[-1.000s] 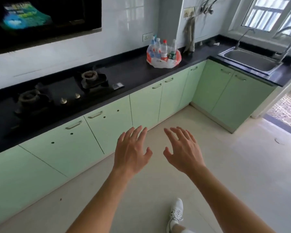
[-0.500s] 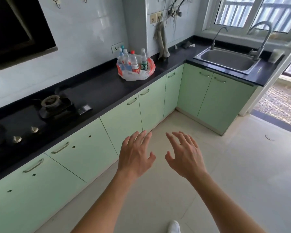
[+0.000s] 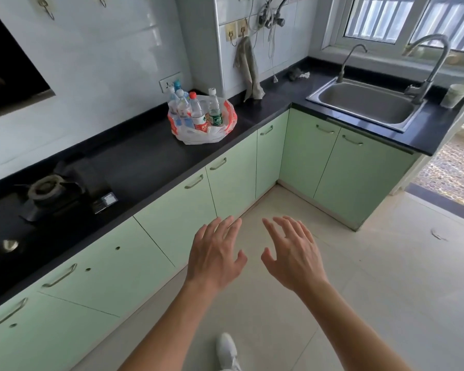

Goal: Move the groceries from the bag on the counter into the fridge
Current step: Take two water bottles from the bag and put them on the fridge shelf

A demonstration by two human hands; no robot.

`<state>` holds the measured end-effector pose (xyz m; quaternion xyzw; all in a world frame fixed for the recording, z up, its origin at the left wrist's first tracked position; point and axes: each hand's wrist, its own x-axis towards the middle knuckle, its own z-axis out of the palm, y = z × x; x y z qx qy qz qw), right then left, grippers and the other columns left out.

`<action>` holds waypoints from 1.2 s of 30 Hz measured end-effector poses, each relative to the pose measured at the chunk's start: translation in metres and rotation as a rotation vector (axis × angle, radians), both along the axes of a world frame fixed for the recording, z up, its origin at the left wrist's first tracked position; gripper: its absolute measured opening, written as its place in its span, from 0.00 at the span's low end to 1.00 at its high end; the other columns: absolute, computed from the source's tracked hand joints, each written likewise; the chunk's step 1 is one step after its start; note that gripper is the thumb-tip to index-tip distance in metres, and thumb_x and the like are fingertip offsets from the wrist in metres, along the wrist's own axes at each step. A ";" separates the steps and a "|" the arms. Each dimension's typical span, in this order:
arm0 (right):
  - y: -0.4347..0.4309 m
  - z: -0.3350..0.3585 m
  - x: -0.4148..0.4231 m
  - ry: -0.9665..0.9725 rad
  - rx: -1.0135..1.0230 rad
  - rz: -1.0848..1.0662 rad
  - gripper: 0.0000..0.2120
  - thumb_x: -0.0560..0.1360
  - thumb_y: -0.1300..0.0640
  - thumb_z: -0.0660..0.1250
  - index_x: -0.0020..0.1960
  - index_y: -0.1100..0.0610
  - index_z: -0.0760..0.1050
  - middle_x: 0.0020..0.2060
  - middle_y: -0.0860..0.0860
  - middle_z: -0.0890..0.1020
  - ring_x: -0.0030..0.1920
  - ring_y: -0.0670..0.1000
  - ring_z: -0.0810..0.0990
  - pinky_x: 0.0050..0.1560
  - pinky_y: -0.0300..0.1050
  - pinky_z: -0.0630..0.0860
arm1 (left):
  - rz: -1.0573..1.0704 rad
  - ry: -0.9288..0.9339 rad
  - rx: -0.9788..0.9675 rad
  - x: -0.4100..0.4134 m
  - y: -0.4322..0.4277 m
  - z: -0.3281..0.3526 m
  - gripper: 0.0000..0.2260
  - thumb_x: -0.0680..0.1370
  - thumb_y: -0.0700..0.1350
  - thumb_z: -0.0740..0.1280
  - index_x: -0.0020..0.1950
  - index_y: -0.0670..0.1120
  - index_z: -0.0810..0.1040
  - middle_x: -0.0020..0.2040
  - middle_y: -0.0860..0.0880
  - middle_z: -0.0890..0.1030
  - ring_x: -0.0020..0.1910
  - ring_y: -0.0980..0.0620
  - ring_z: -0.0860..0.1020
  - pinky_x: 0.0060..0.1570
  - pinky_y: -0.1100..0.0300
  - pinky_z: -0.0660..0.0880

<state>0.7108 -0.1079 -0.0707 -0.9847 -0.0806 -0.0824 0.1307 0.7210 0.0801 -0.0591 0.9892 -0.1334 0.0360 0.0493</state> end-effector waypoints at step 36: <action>0.024 -0.020 0.481 0.028 -0.015 0.031 0.28 0.74 0.46 0.67 0.73 0.52 0.69 0.66 0.55 0.78 0.68 0.57 0.74 0.69 0.60 0.71 | 0.085 0.004 -0.078 0.468 0.046 -0.037 0.30 0.76 0.57 0.63 0.76 0.48 0.65 0.75 0.48 0.70 0.74 0.47 0.67 0.71 0.49 0.66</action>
